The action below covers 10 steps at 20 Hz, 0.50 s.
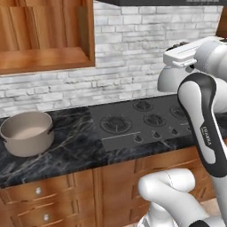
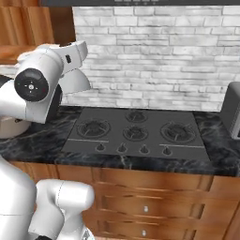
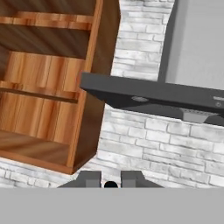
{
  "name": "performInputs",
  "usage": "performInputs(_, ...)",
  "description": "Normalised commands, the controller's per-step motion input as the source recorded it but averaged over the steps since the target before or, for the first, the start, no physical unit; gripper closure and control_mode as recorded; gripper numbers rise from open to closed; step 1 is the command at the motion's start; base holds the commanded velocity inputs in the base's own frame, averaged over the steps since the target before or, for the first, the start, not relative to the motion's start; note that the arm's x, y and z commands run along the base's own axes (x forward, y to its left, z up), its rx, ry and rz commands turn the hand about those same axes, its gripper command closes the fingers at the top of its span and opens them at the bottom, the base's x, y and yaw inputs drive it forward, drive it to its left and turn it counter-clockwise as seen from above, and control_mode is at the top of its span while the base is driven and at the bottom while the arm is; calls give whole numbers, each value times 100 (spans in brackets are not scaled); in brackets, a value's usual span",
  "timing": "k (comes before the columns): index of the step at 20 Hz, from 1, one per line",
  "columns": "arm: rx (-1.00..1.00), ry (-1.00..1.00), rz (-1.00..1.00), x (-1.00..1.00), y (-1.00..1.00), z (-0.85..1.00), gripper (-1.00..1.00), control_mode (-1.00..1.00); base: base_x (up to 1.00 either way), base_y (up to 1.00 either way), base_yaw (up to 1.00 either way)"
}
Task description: Pick the kettle from the cabinet and place it on a stove burner. Then pick the pot from the counter and place it on another stove burner. Finally, turn both burners on.
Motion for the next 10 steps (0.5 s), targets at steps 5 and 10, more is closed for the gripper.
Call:
performInputs(5, 0, 0, 0, 0, 0, 0, 100, 100, 42, -55, 0)
performInputs(10, 0, 0, 0, 0, 0, 0, 100, 100, 49, -51, 0)
